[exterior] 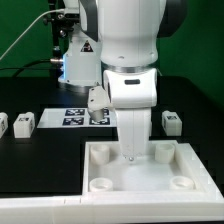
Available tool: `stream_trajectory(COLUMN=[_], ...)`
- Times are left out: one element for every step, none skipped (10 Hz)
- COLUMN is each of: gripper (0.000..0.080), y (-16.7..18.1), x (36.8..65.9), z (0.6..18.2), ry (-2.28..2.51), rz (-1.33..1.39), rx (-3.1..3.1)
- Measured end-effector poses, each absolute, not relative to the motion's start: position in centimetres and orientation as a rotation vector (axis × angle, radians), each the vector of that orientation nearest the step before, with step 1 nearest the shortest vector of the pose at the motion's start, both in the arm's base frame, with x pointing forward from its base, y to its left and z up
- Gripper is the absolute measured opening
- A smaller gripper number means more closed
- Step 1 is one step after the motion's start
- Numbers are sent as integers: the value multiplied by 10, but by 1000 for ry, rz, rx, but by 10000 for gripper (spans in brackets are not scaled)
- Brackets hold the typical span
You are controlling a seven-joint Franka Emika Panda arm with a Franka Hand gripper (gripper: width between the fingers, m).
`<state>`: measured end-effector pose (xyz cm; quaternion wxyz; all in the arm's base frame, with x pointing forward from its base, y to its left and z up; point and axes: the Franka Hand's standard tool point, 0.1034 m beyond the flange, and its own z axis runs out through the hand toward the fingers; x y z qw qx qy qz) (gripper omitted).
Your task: Assemble one leg
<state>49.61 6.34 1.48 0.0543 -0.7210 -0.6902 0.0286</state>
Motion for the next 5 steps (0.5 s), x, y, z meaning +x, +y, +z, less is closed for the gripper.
stream_trajectory(gripper=[649, 649, 649, 649, 649], y=[62, 63, 70, 83, 98], x=[500, 503, 503, 501, 496], z=[24, 39, 50, 57, 61], ry=[-2101, -2030, -2017, -1917, -1707], rz=[77, 82, 83, 80, 86], rx=[-2203, -2288, -2312, -2408, -2569])
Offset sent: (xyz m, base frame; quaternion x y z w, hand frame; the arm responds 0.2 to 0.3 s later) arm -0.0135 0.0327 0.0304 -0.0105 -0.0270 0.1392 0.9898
